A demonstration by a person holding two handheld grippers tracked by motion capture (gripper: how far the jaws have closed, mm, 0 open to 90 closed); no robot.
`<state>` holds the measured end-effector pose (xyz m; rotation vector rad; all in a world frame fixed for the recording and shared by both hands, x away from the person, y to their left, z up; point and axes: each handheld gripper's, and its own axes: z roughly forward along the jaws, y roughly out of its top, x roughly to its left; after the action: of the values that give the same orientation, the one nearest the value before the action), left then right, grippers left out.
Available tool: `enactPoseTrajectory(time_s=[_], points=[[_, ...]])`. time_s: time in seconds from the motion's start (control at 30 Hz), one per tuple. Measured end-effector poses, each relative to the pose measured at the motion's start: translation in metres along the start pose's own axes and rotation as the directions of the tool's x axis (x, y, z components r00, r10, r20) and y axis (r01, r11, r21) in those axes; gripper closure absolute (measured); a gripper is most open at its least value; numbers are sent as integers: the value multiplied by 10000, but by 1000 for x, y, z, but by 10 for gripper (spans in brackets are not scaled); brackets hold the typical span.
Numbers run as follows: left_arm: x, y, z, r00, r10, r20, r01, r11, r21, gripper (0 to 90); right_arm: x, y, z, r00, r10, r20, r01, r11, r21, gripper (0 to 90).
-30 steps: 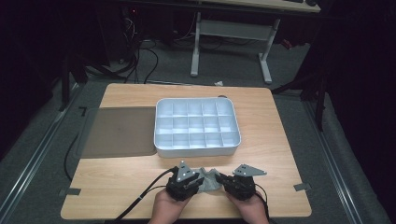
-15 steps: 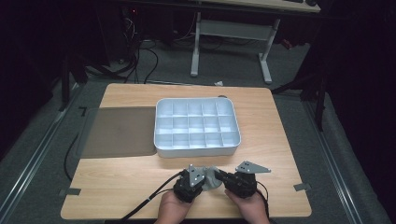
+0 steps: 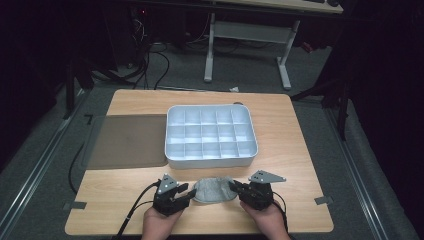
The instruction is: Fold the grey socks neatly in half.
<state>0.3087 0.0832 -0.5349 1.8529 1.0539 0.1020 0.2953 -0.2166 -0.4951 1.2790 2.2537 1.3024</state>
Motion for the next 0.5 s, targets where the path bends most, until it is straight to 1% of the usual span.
enactPoseTrajectory(time_s=[0.03, 0.07, 0.1, 0.13, 0.2, 0.23, 0.27, 0.37, 0.4, 0.5], points=[[1, 1, 0, 9999, -97, 139, 97, 10000, -2, 594, 2, 1, 0, 9999, -84, 103, 84, 9999, 58, 839], [2, 1, -1, 9996, -80, 268, 82, 9999, -106, 616, 4, 3, 1, 9996, -206, 208, 204, 9997, 123, 839], [2, 1, 0, 9990, -137, 422, 139, 9999, -49, 637, 6, 4, 1, 9992, -285, 296, 279, 9994, 209, 838], [2, 1, 2, 9988, -154, 455, 150, 9998, 110, 653, 8, 5, 2, 9985, -391, 381, 381, 9989, 274, 838], [2, 1, 3, 9990, -93, 433, 86, 9999, 150, 723, 12, 7, 4, 9969, -585, 530, 564, 9976, 400, 835], [2, 2, 4, 9991, -91, 409, 81, 9997, 247, 784, 16, 9, 5, 9957, -702, 603, 674, 9966, 468, 833], [2, 2, 4, 9991, -84, 411, 72, 9996, 285, 805, 19, 11, 6, 9946, -807, 658, 775, 9958, 493, 832], [1, 1, 3, 9985, 76, 543, -93, 9995, 311, 828, 28, 15, 10, 9897, -1096, 920, 1039, 9925, 645, 833], [1, 1, 3, 9984, 110, 563, -128, 9994, 312, 830, 32, 16, 12, 9855, -1298, 1092, 1225, 9899, 716, 833], [-1, 0, 3, 9980, 235, 580, -252, 9993, 285, 830, 42, 18, 19, 9787, -1600, 1288, 1495, 9849, 872, 833]])
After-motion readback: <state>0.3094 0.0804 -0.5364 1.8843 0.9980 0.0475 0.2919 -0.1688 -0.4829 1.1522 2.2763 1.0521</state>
